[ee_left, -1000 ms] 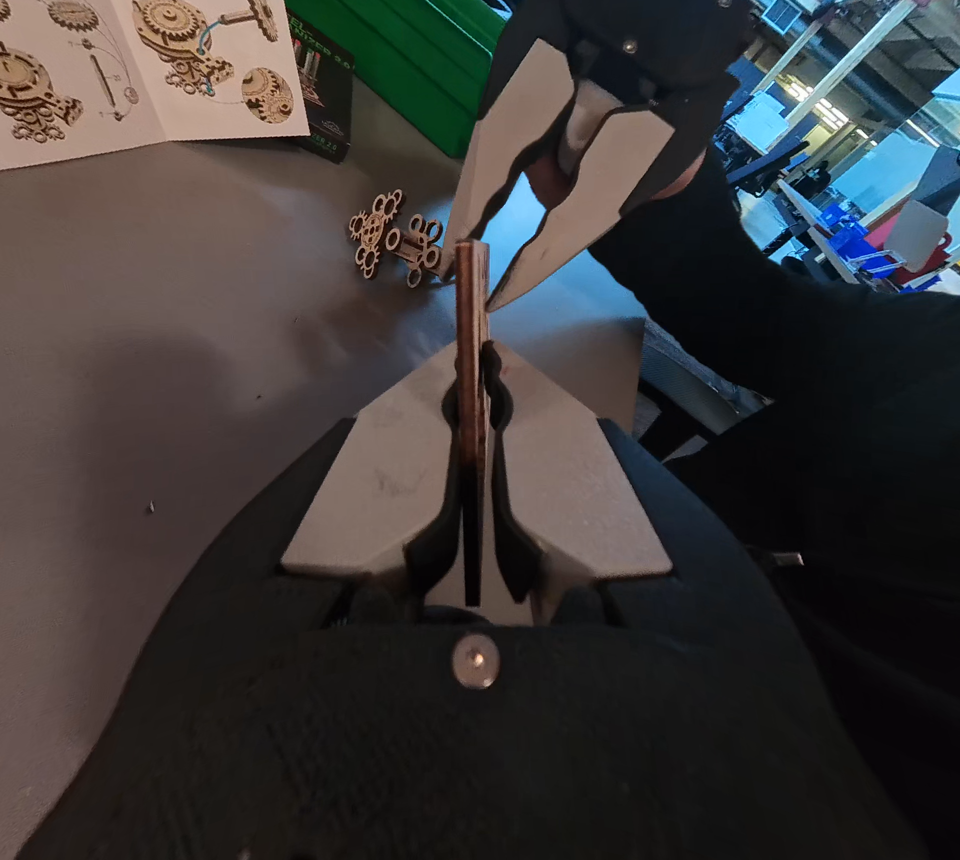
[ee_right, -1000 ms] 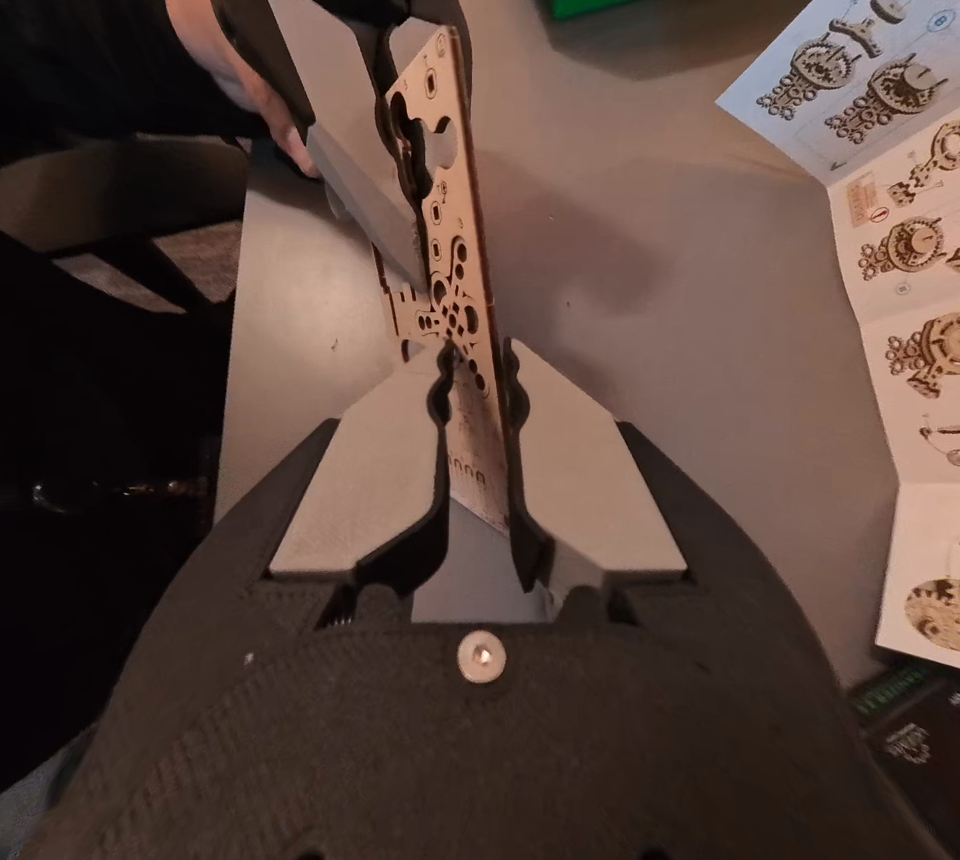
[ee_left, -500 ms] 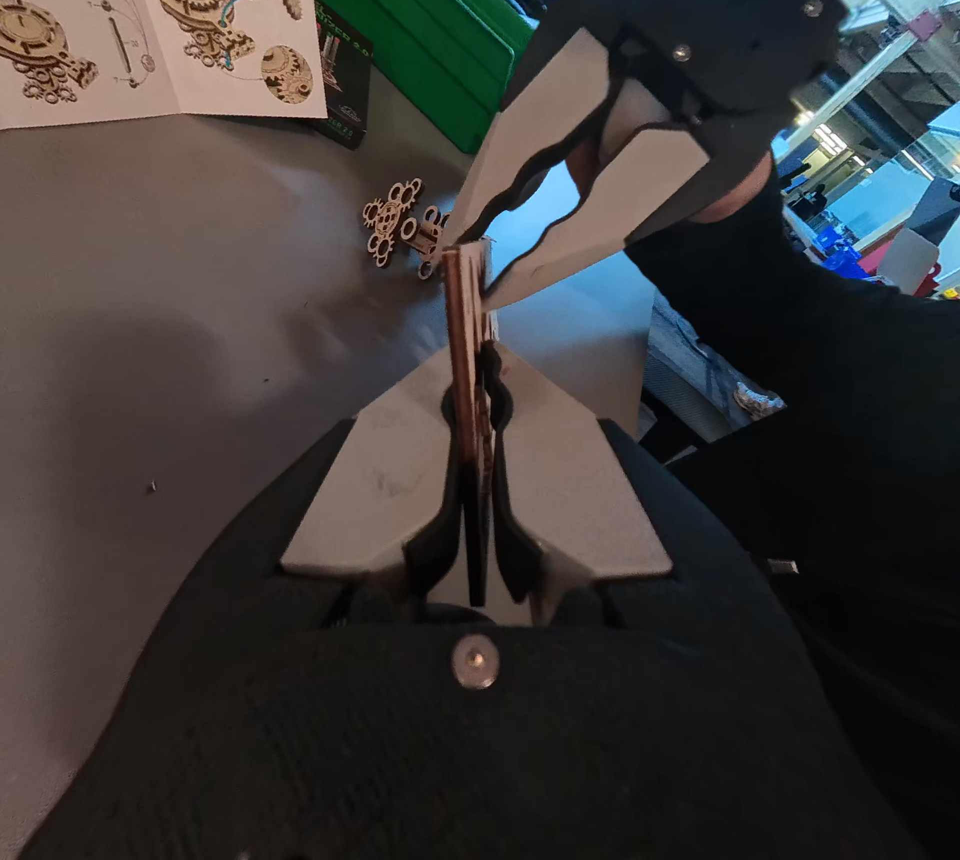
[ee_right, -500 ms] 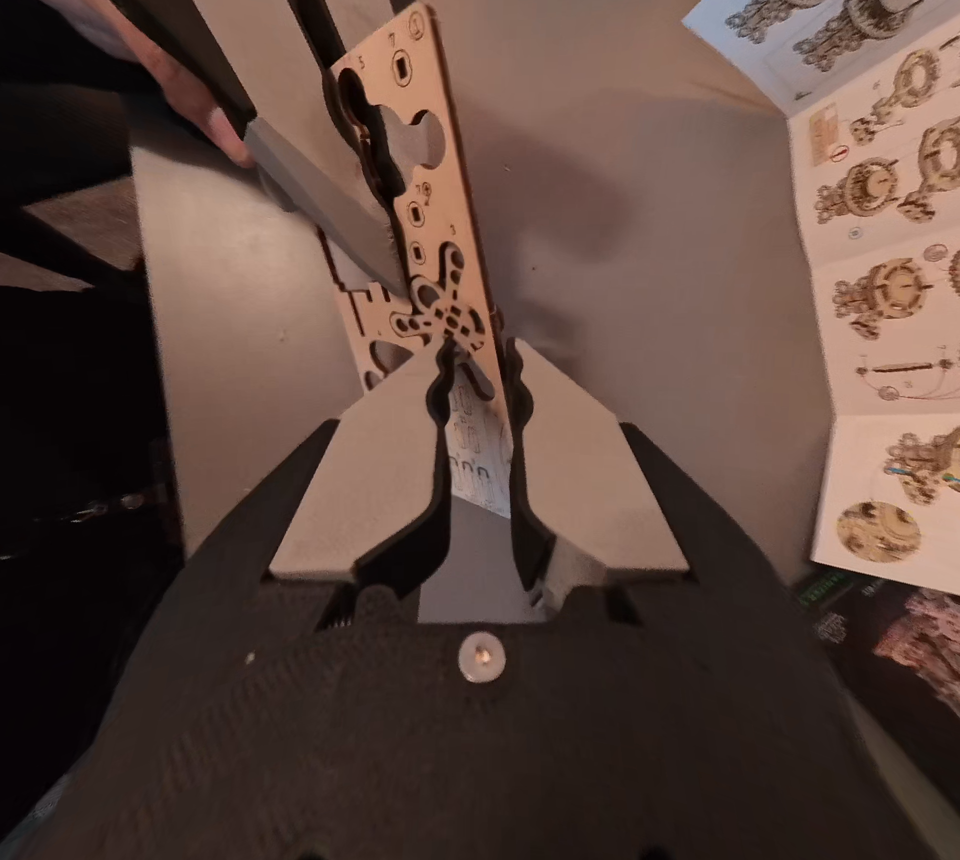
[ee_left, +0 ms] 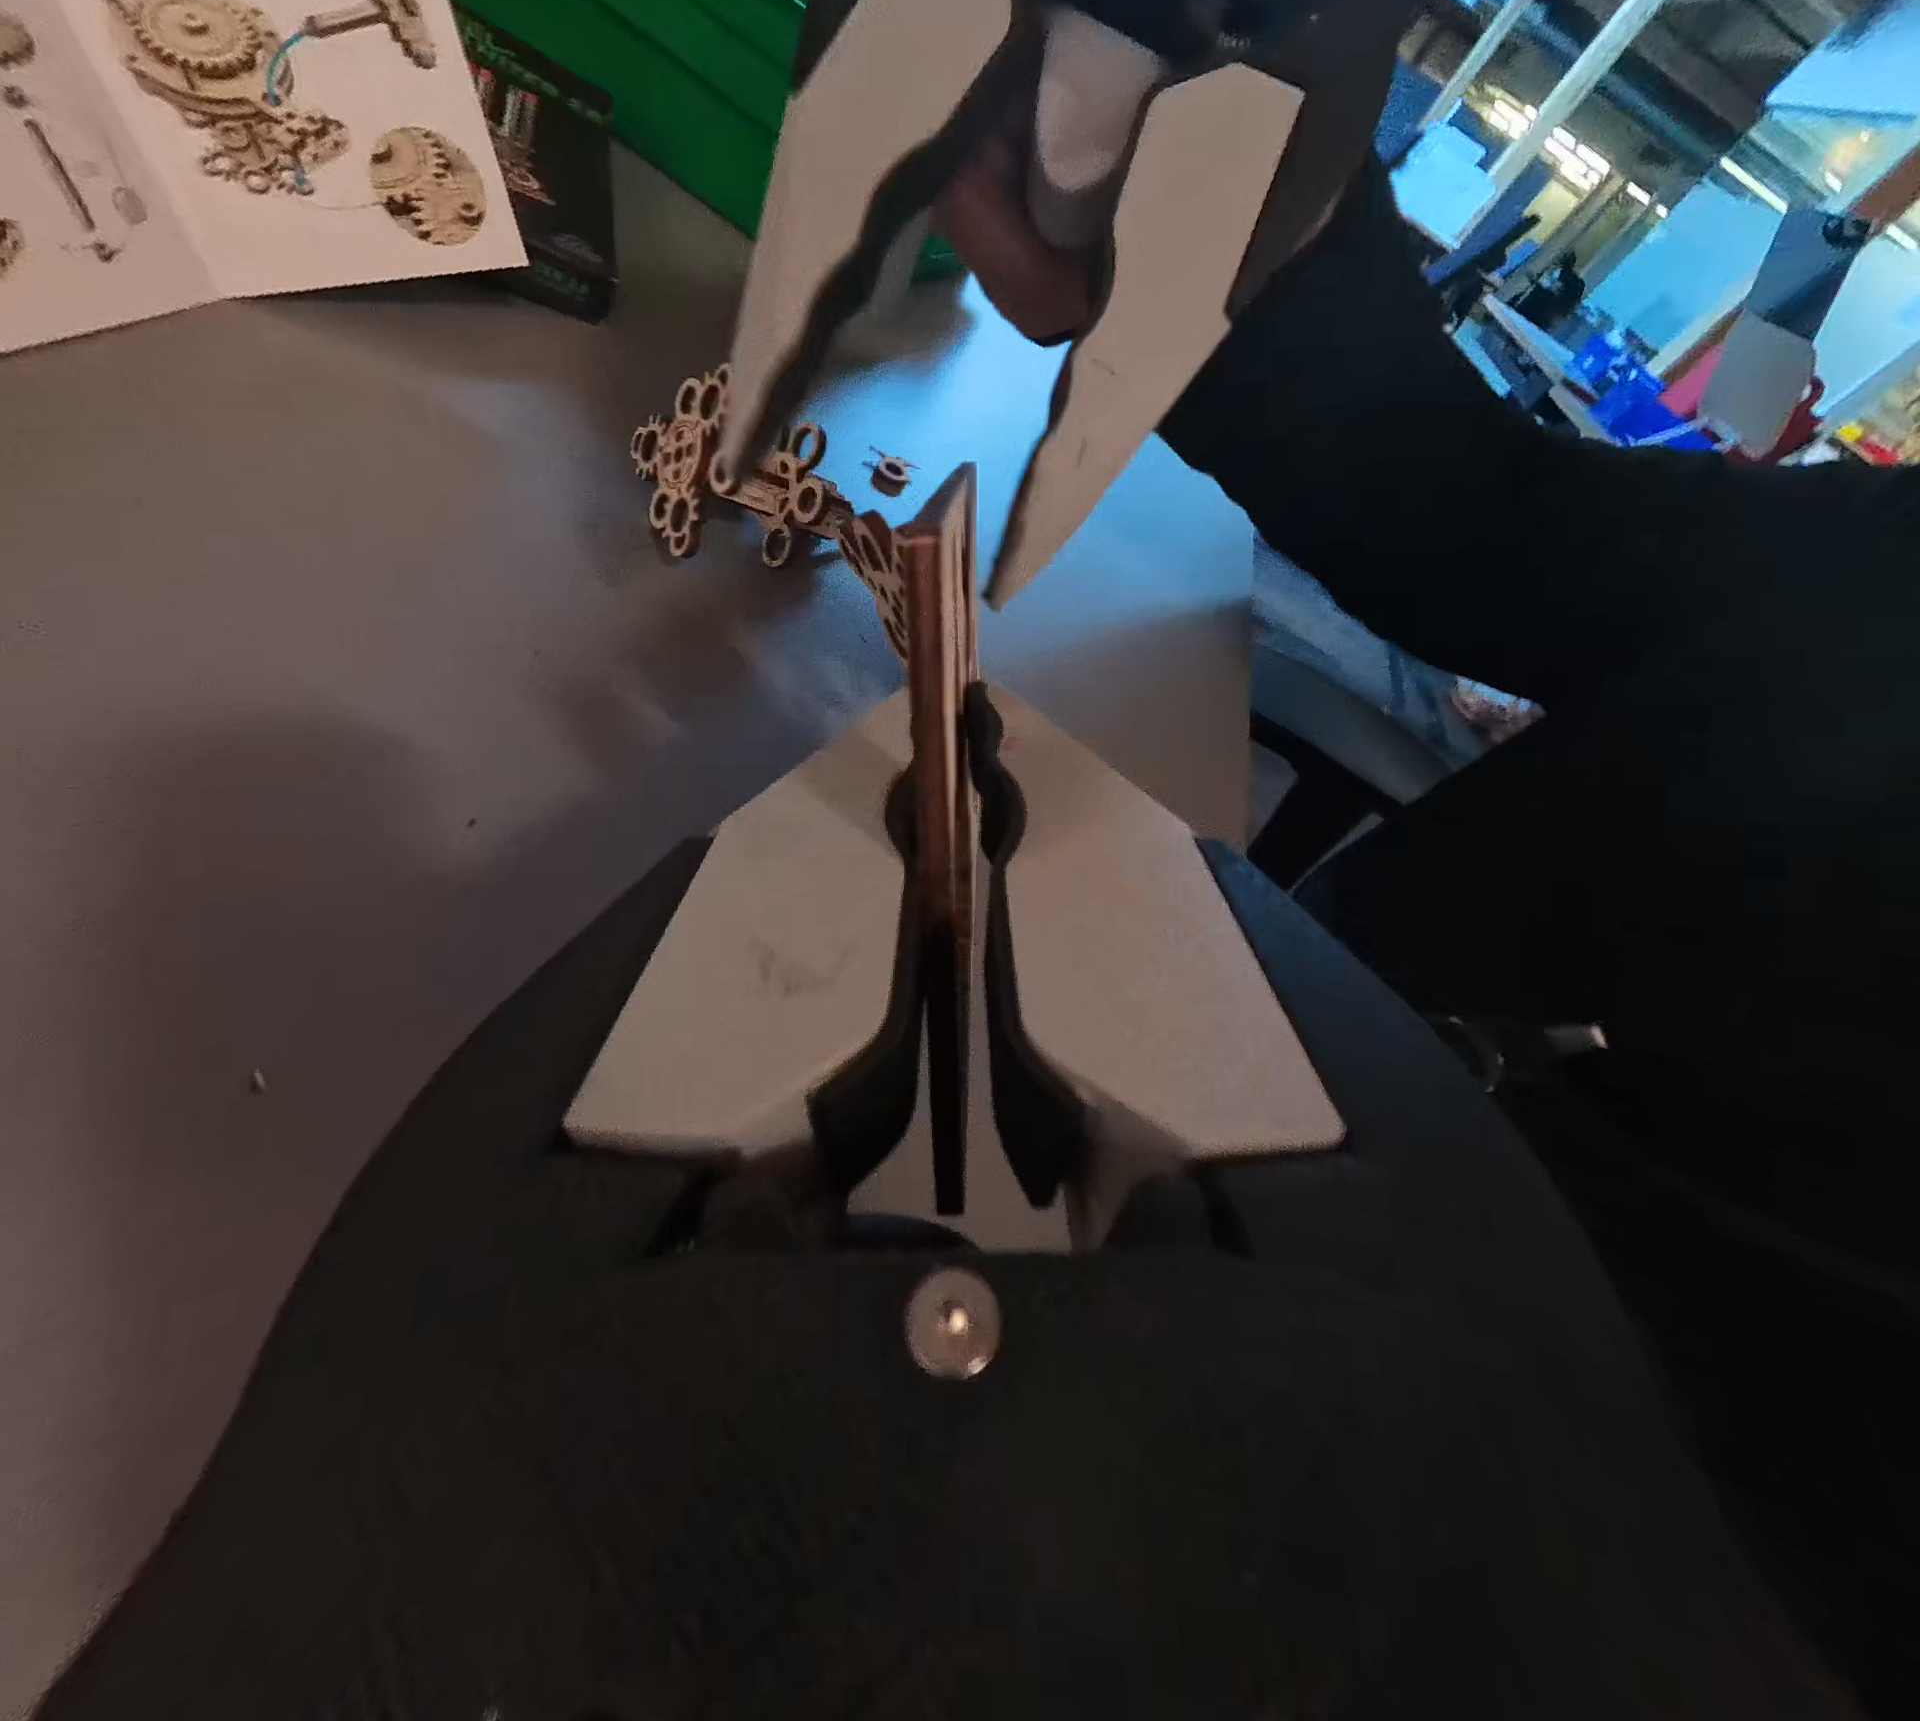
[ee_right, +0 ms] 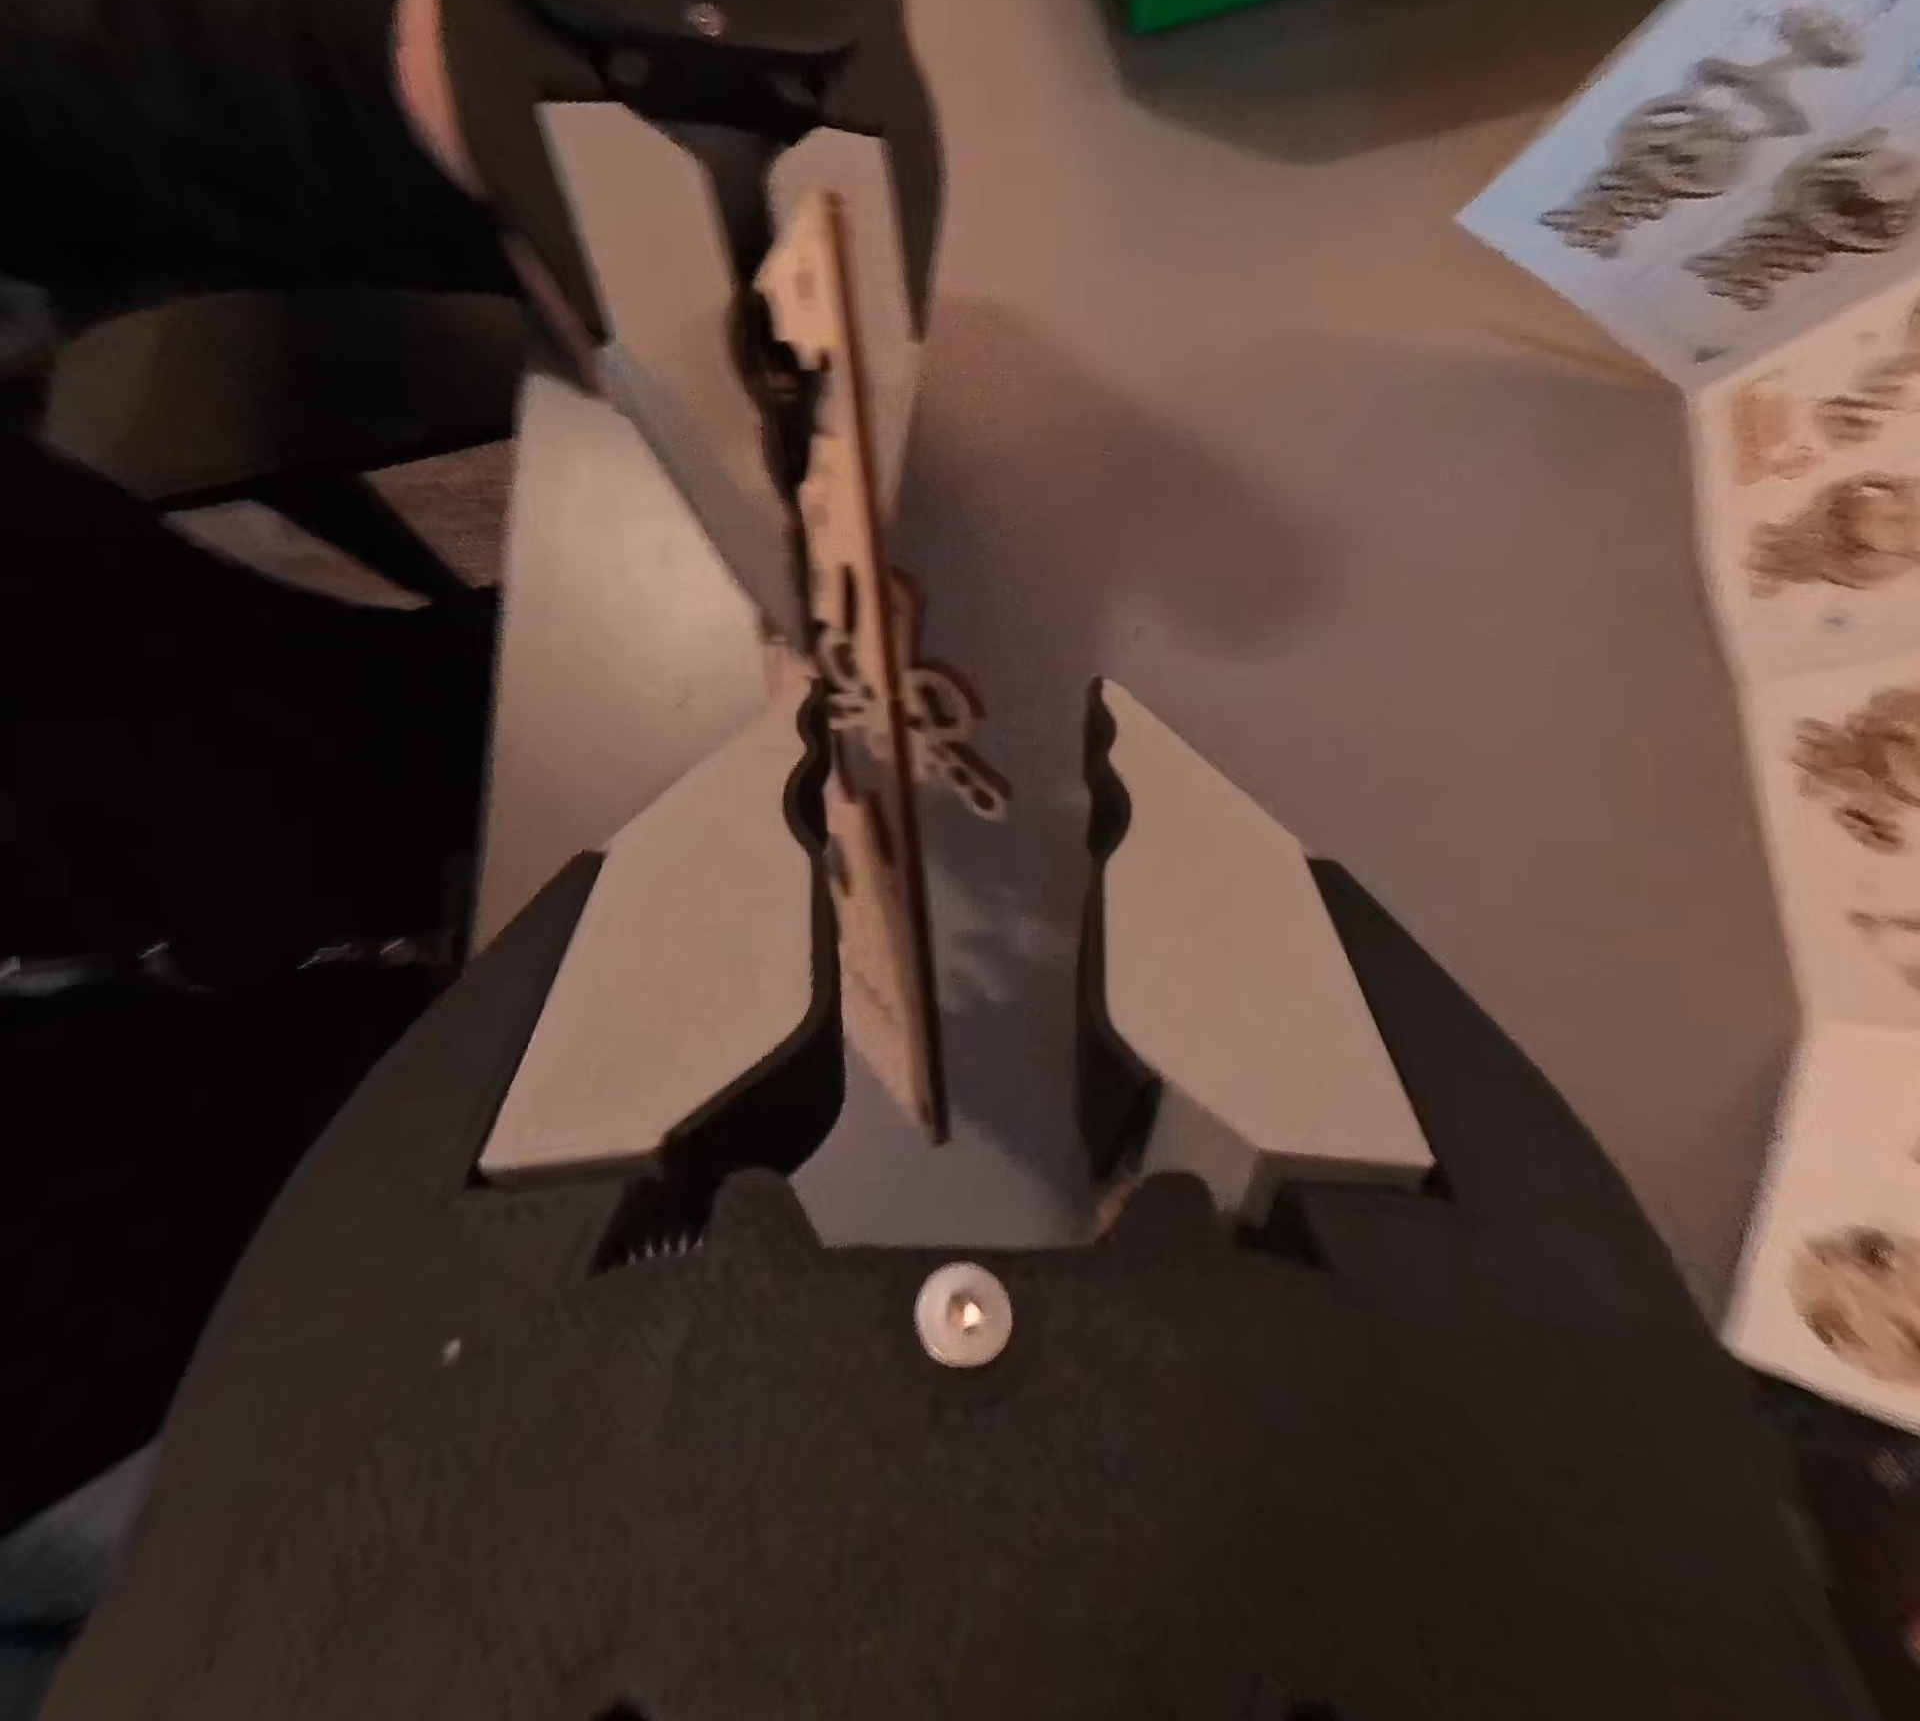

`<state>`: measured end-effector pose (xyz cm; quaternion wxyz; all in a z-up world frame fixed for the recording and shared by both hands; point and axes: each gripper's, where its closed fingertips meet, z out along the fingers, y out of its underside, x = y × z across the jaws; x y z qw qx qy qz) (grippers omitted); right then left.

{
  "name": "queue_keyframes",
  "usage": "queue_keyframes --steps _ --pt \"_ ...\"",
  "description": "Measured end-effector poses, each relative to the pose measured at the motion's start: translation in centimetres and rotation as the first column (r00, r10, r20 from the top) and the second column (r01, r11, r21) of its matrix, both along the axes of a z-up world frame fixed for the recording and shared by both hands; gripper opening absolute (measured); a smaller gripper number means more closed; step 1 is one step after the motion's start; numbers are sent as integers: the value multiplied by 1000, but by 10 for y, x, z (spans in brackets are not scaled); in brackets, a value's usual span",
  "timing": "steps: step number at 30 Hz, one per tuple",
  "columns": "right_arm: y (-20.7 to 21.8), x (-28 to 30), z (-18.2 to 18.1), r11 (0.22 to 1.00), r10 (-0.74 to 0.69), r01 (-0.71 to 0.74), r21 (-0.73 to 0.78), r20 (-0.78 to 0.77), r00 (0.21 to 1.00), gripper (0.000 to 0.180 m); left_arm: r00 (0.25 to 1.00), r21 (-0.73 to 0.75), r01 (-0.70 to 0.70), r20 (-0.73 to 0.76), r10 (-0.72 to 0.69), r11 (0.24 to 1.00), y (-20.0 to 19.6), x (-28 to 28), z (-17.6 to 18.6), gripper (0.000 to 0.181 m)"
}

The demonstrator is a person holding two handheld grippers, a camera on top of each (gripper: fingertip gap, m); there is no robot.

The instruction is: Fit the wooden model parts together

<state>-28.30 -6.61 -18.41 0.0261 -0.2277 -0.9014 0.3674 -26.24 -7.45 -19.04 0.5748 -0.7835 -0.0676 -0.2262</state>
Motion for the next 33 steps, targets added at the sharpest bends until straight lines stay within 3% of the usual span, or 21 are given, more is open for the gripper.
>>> queue_keyframes --steps 4,9,13,16,21,28,33 --pt "-3 4 -18 994 65 -66 92 15 998 34 1000 9 7 -27 -6 1000 -1 -3 3 0" --pt "-4 -10 -24 985 -11 28 170 -96 995 47 1000 -31 -29 -11 29 999 -2 -9 -4 2" --pt "-3 -7 -24 974 7 37 224 -192 981 28 999 -71 -20 -26 18 997 -5 -9 -15 1" --pt "3 -15 -26 976 -72 105 191 -172 982 24 998 -93 8 -53 -13 996 -4 -2 -19 2" --pt "-3 -6 -31 980 -13 52 194 -200 980 43 990 -128 24 -134 -41 992 -3 4 -24 1" --pt "21 -1 25 974 -73 77 -215 25 997 65 940 -137 52 -328 -95 989 -14 4 -20 1" --pt "50 -18 52 899 -259 226 -376 -40 965 70 974 120 82 -221 -54 989 -36 0 46 0"
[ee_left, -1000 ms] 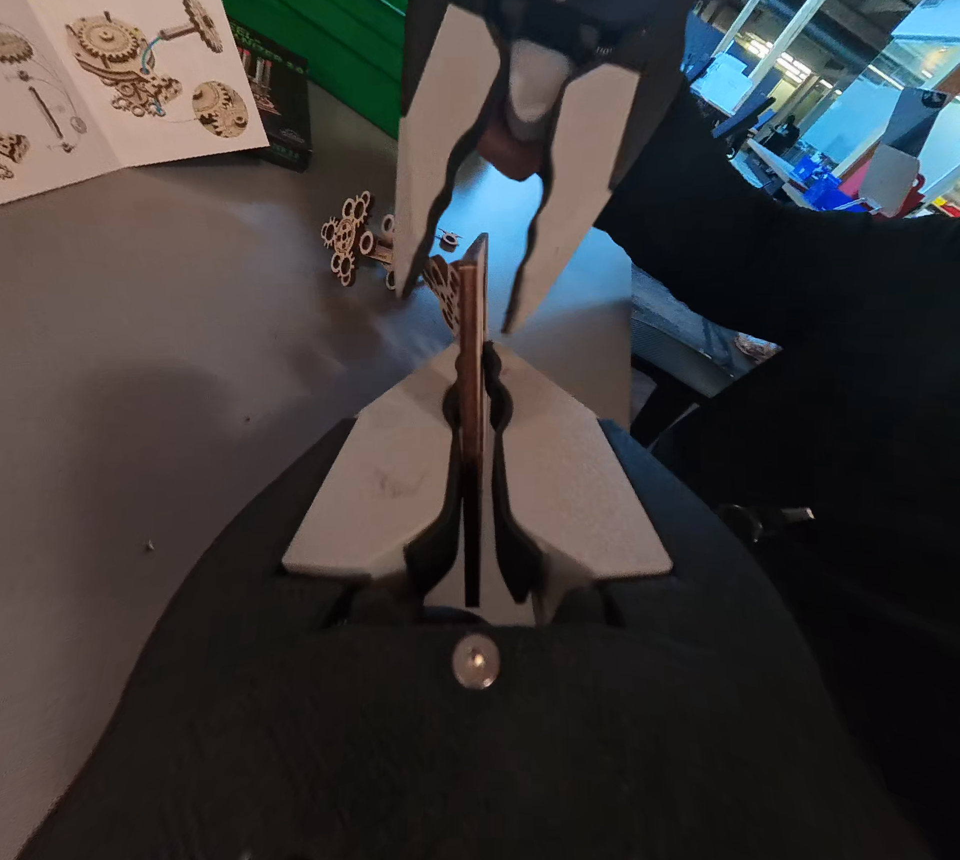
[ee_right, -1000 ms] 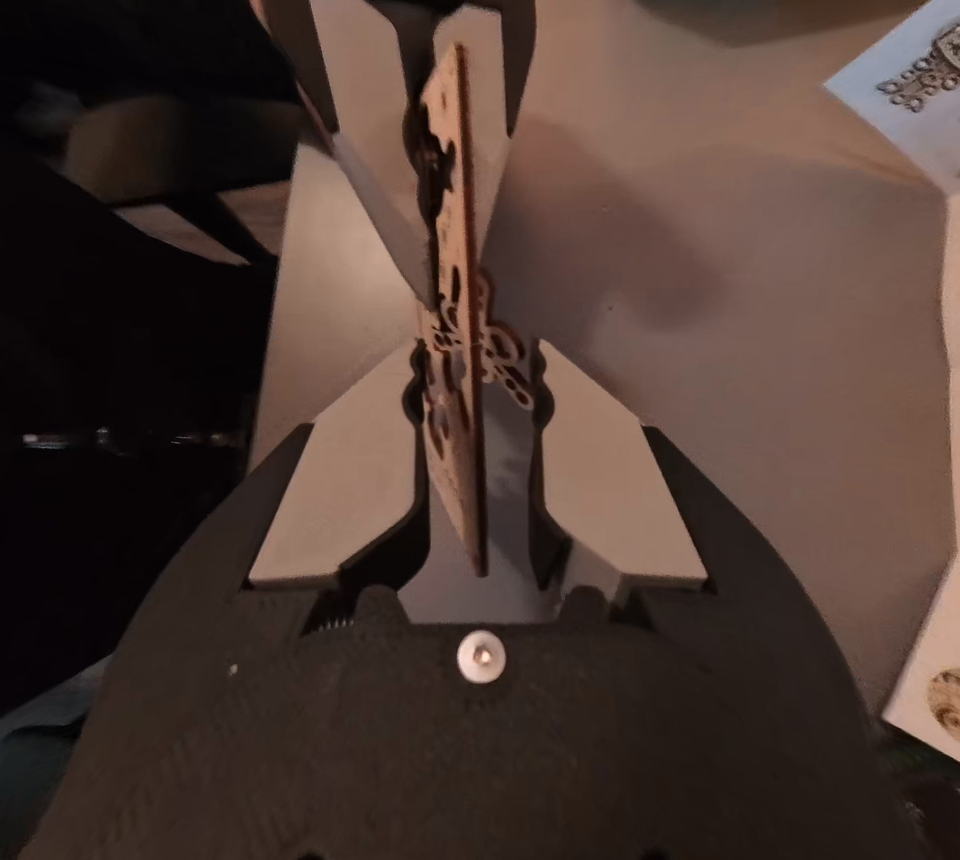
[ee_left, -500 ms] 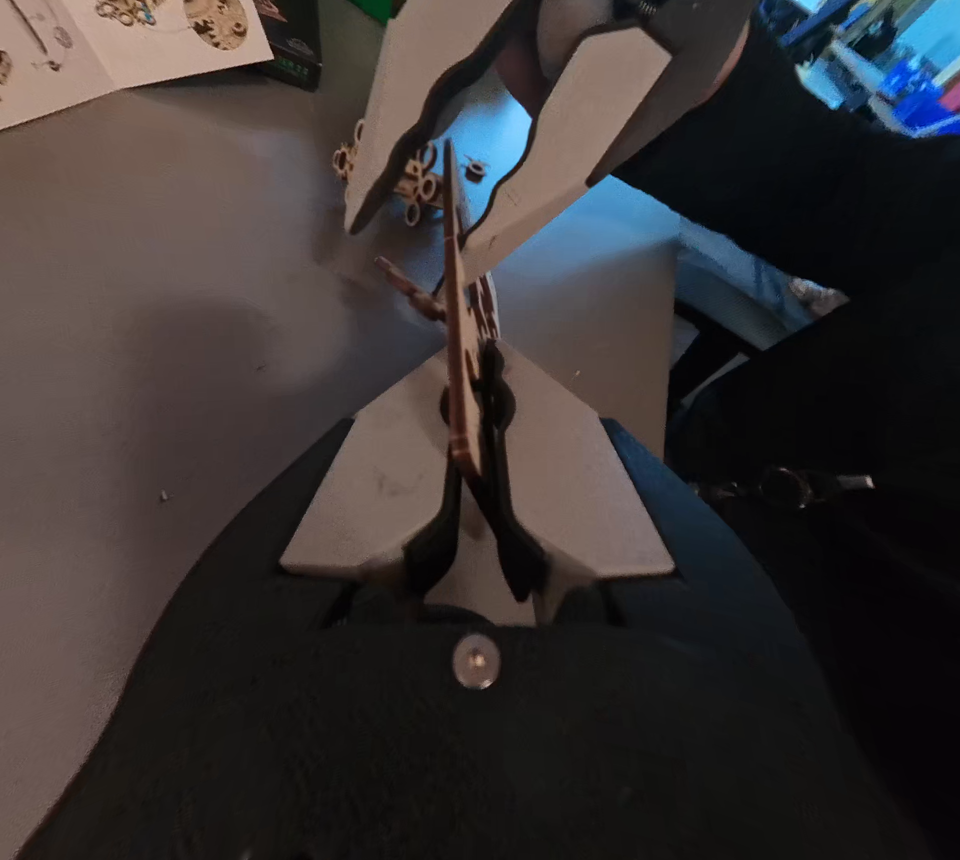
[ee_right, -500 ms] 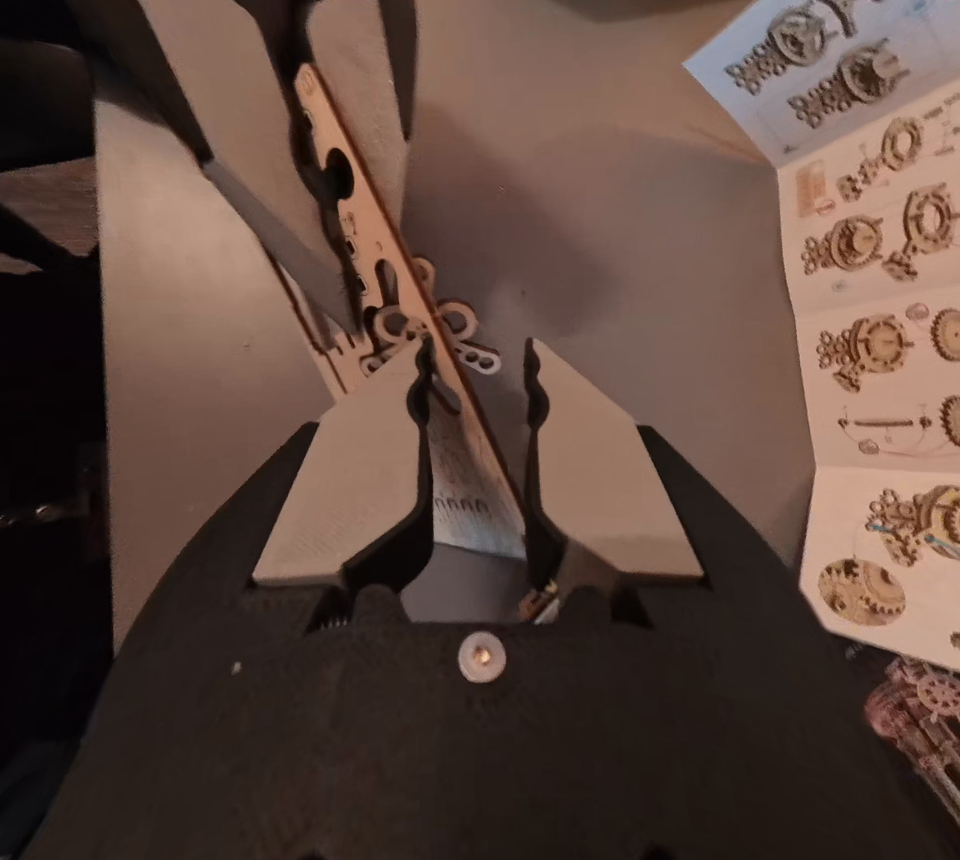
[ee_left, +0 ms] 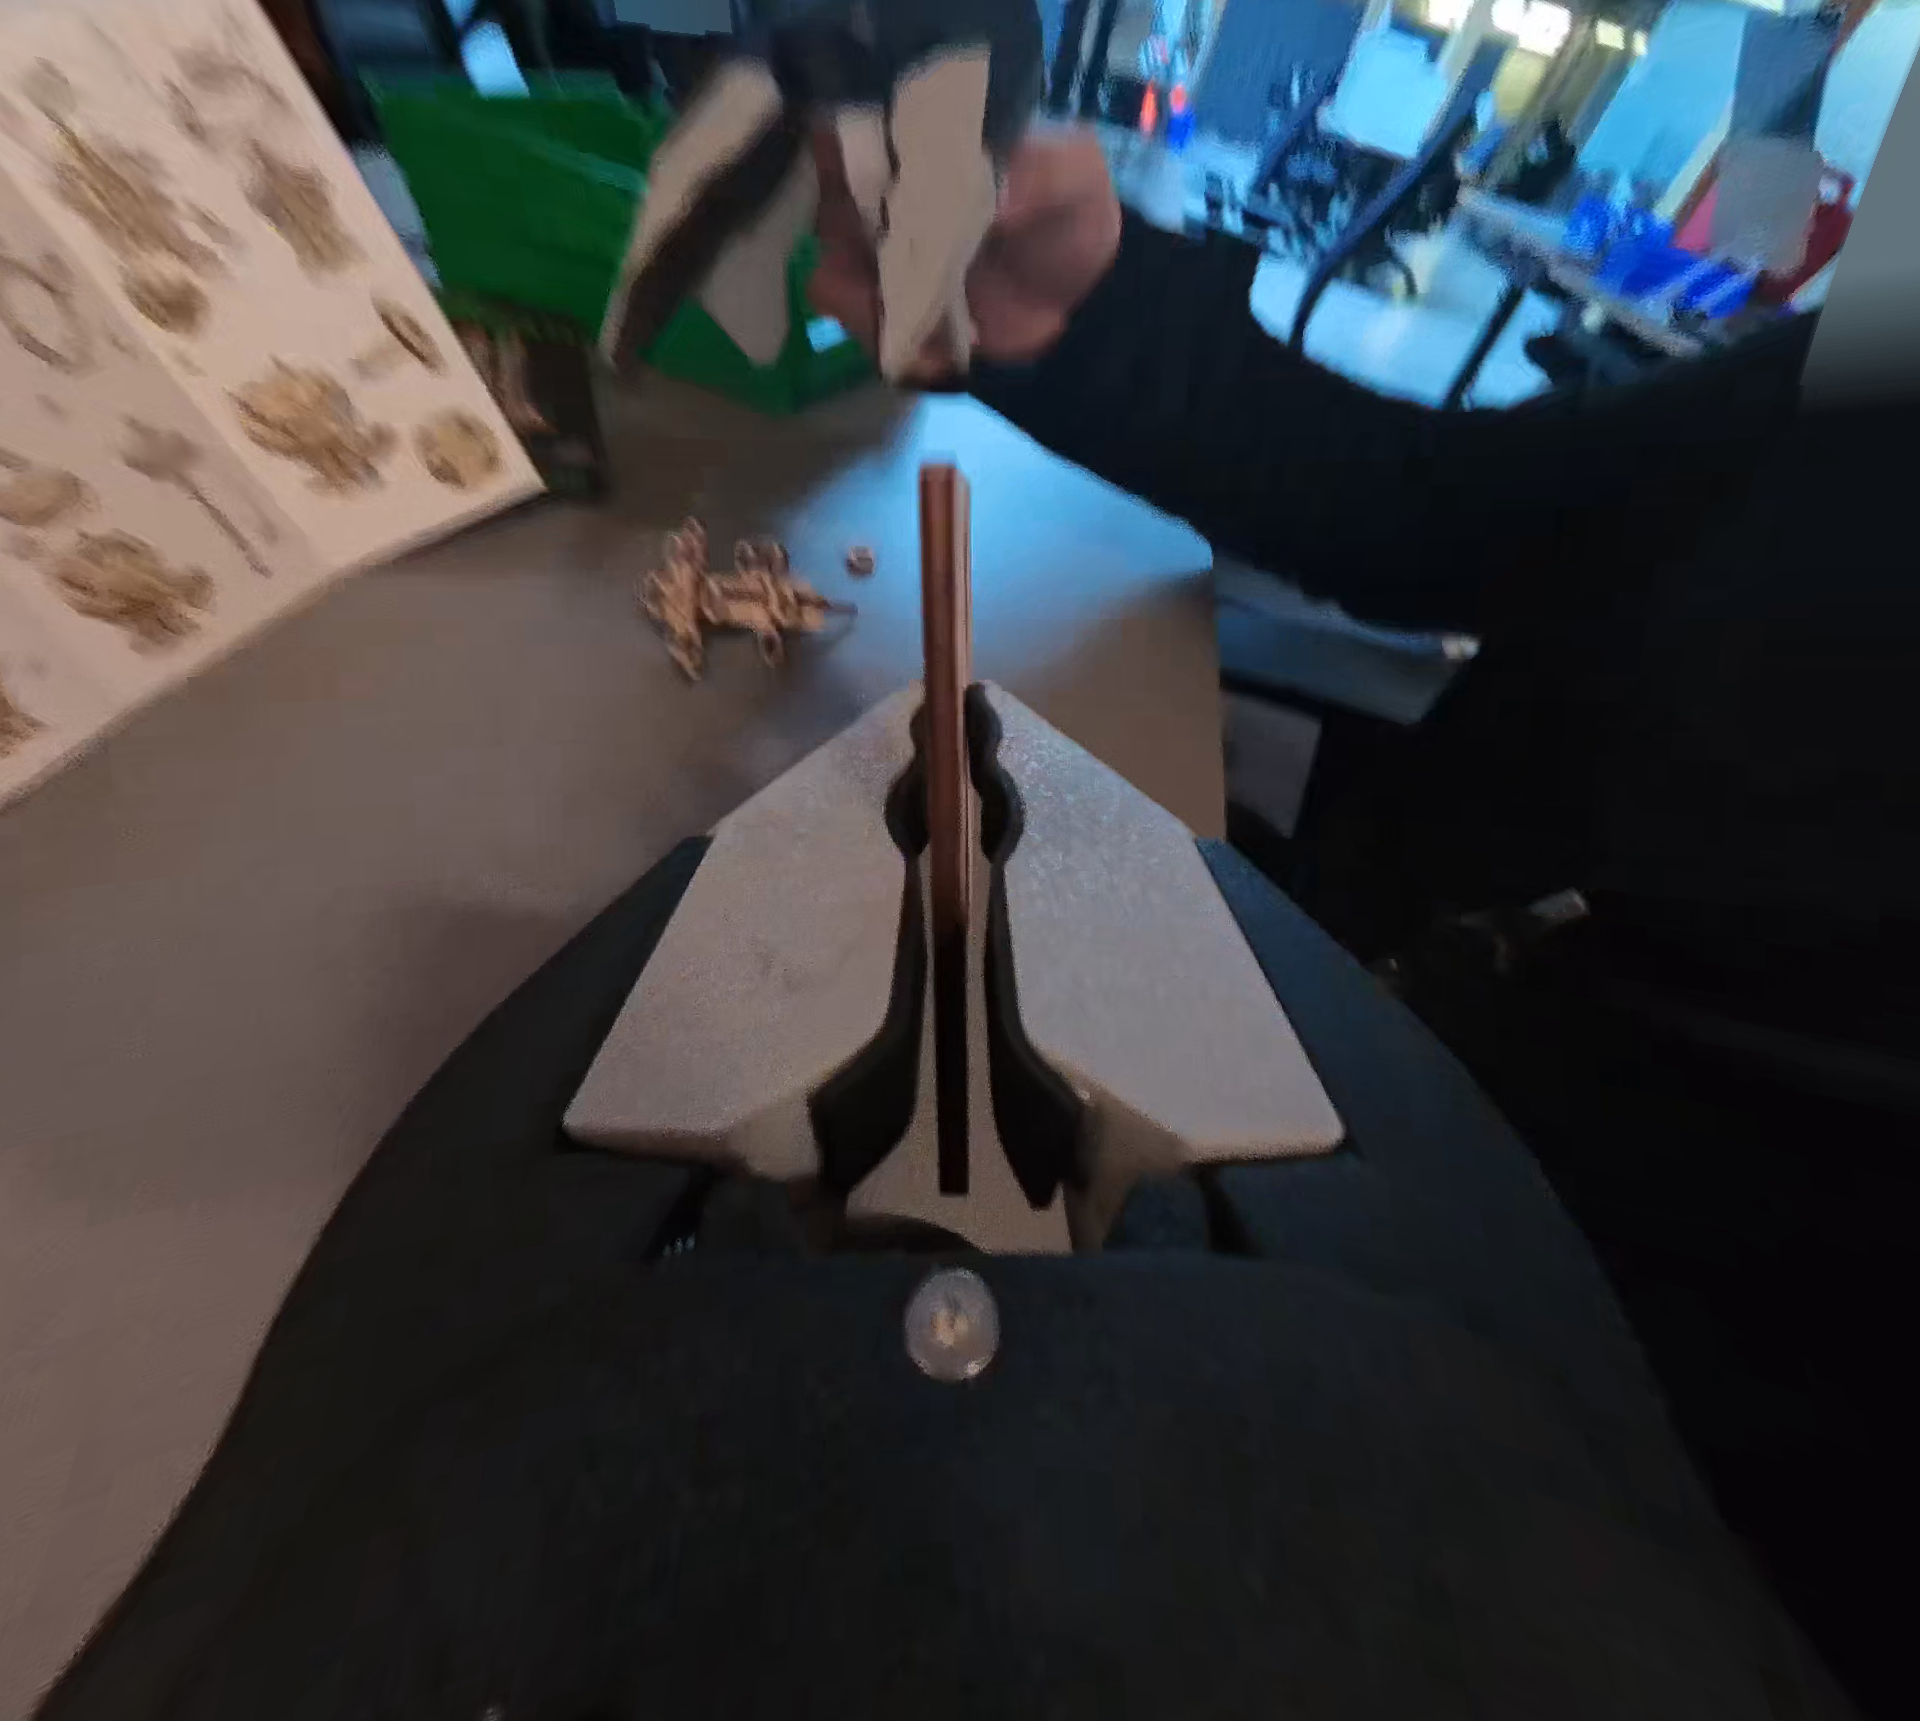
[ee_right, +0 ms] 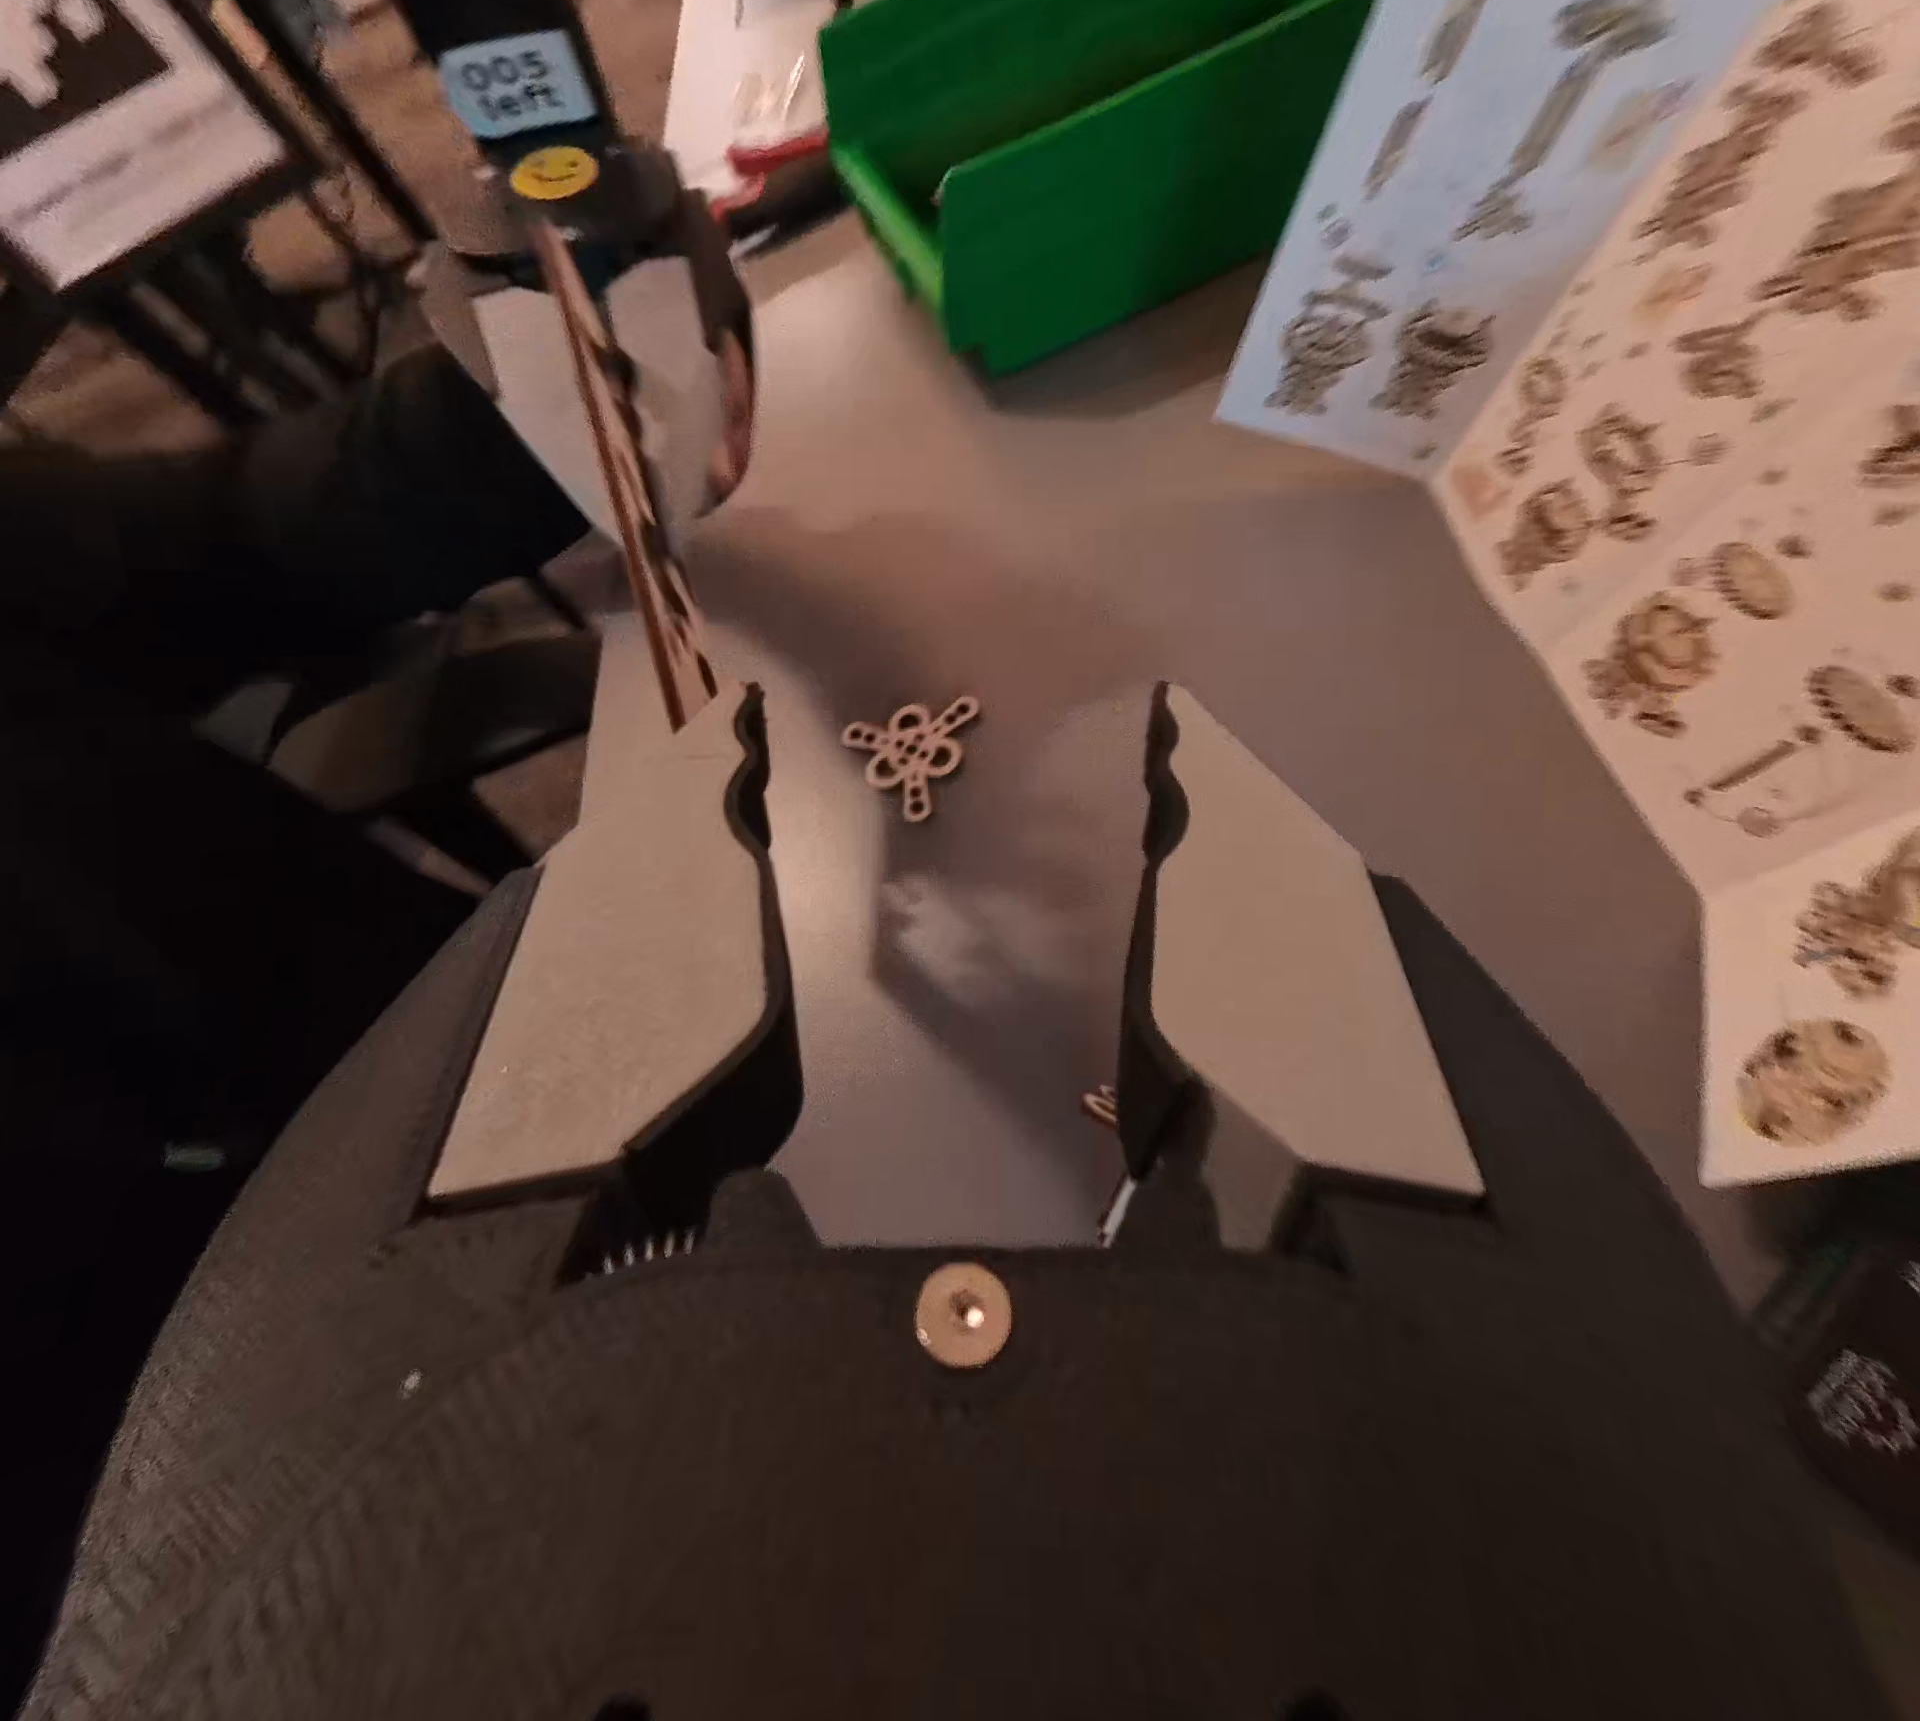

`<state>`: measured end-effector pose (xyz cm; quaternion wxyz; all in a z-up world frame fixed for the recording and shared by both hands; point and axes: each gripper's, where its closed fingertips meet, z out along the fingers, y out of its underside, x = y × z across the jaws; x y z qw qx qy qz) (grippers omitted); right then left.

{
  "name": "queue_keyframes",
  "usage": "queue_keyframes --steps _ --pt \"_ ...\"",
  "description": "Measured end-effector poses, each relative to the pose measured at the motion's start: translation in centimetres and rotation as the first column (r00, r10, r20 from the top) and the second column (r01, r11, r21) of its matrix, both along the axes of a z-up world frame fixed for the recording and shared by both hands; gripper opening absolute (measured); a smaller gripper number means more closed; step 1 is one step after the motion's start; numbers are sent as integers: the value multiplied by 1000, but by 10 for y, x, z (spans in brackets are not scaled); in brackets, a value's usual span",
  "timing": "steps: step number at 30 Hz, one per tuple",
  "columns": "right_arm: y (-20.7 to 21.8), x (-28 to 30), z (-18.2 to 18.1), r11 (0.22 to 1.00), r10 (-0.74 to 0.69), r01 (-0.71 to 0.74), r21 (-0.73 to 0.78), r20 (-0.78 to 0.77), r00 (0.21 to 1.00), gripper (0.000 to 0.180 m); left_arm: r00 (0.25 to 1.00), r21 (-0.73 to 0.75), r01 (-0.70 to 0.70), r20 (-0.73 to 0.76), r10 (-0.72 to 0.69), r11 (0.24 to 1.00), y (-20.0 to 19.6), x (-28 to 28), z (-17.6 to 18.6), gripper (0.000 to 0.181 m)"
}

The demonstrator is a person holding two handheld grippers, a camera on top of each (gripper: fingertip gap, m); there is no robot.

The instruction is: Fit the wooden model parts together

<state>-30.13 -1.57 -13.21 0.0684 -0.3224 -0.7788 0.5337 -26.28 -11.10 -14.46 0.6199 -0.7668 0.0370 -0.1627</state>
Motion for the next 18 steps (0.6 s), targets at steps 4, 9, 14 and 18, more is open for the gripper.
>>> queue_keyframes --steps 4,9,14,18 --pt "-2 8 -10 999 -38 38 -7 -33 999 68 945 144 -265 -160 287 953 -36 -49 45 1" --pt "-53 20 -100 925 27 -34 378 23 999 68 622 98 -569 -599 505 817 -51 -93 23 1" --pt "-76 8 -138 867 -5 -29 498 66 998 60 404 -34 -645 -863 303 763 -44 -92 -38 1" --pt "-77 9 -138 864 37 -59 500 54 998 6 457 -124 -629 -858 236 768 -48 -82 -70 6"
